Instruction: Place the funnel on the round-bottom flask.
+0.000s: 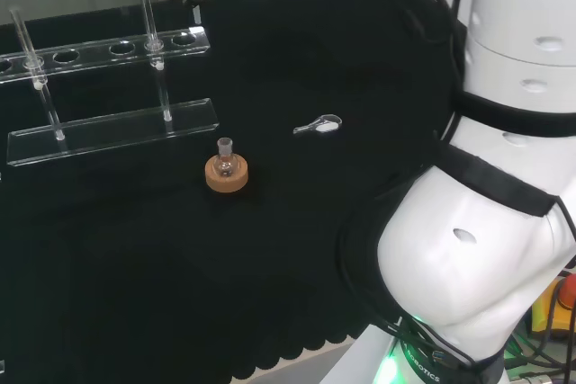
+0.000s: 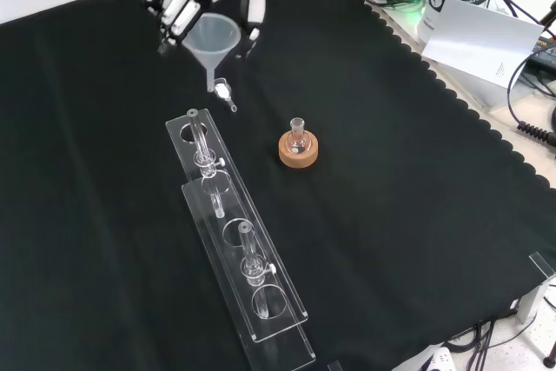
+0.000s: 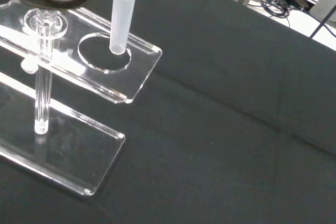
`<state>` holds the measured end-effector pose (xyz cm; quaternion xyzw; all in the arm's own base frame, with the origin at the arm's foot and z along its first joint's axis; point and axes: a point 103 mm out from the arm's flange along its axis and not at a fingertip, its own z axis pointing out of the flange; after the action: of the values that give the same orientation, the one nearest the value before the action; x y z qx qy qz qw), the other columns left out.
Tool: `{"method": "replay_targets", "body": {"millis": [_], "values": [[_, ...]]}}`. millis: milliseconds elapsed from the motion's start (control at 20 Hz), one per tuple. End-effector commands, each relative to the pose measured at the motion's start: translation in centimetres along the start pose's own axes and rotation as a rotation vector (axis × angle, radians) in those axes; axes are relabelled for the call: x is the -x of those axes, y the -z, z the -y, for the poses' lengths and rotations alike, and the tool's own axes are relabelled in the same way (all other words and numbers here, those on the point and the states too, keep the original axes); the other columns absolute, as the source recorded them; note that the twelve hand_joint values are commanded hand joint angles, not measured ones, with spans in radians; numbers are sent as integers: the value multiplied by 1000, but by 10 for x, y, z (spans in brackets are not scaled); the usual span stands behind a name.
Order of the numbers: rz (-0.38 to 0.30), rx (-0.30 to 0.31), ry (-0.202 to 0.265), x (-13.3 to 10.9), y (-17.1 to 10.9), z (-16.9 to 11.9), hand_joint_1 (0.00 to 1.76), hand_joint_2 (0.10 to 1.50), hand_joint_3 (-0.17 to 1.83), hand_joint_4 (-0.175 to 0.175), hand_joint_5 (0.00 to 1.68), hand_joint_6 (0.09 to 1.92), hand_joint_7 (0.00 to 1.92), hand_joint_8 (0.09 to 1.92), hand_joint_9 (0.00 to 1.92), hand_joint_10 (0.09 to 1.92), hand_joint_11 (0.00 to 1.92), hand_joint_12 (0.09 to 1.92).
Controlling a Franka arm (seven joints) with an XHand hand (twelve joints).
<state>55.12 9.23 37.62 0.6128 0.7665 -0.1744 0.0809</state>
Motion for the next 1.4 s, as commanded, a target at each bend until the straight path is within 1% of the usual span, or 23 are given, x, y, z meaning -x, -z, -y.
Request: {"method": "replay_targets", "body": {"millis": [50, 200, 350, 600, 800, 950, 1150, 1250, 1400], "values": [[-13, 9, -40, 5, 4, 45, 849, 669, 554, -50, 578, 140, 681, 836, 881, 655, 422, 1300], [-20, 18, -44, 10, 2, 65, 849, 668, 556, -50, 576, 146, 681, 836, 881, 655, 423, 1299], [-20, 18, -56, 7, -2, 85, 849, 667, 558, -50, 577, 152, 681, 837, 881, 656, 425, 1300], [-12, -9, -78, -2, -16, 110, 850, 666, 561, -51, 579, 162, 683, 837, 882, 657, 429, 1299], [-7, -20, -83, -12, -26, 122, 850, 665, 564, -50, 578, 173, 686, 838, 883, 657, 431, 1298], [-2, -29, -78, -21, -35, 131, 850, 665, 565, -51, 578, 181, 688, 838, 883, 657, 433, 1297], [-2, -36, -75, -29, -46, 137, 851, 660, 577, -52, 538, 281, 691, 835, 886, 655, 434, 1298], [-14, -40, -72, -27, -47, 138, 851, 658, 581, -52, 508, 352, 692, 837, 886, 655, 435, 1298], [-2, -44, -62, -37, -57, 137, 851, 656, 585, -52, 479, 422, 692, 839, 886, 657, 437, 1295]]}}
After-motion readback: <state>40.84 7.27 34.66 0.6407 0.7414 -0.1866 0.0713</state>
